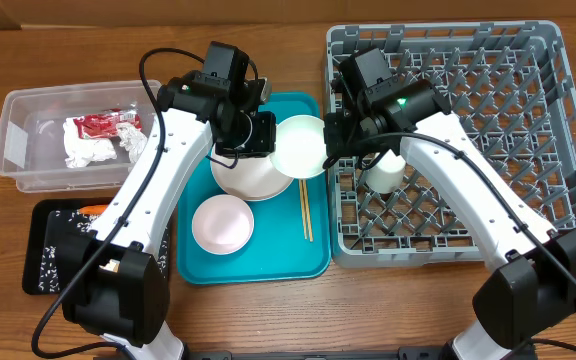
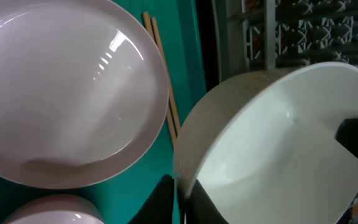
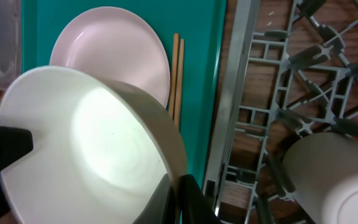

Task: Sort waste into correct bins and load items into the dishwasher
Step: 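Lift the white bowl and pass it to the right gripper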

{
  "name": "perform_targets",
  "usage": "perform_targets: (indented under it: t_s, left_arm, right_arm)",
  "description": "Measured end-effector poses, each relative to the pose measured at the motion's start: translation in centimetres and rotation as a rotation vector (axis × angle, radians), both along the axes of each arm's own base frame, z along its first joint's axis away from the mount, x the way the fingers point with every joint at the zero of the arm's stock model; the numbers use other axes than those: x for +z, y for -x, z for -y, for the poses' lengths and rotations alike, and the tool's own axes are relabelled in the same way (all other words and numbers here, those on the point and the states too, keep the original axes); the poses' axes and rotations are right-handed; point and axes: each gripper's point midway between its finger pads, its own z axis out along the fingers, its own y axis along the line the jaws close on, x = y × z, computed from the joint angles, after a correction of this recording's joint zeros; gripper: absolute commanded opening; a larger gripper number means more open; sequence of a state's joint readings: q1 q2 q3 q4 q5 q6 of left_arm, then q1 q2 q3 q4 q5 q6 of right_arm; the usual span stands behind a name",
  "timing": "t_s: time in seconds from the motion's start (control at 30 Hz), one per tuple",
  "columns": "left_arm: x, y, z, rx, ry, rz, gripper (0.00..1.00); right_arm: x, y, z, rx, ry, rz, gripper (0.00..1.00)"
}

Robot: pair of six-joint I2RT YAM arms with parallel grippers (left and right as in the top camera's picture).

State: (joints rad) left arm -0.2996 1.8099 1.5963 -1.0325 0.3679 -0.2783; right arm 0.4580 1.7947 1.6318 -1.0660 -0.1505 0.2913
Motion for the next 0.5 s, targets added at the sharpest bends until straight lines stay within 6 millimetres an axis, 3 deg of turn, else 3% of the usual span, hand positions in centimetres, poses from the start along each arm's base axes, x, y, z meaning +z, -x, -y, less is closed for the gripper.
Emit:
perform_targets:
  t_s: [0.3, 0.5]
  left_arm:
    - [0.5, 0.2, 0.5, -0.044, 0.019, 0.012, 0.27]
    - [5.6, -1.6, 0.7, -0.091, 0.046, 0.138, 0.32]
  right_arm:
    - [0.1, 0.1, -0.3, 0.010, -0.013, -0.002, 0.04]
    - [0.7, -1.5, -0.2, -0.007, -0.032, 0.058, 0.04]
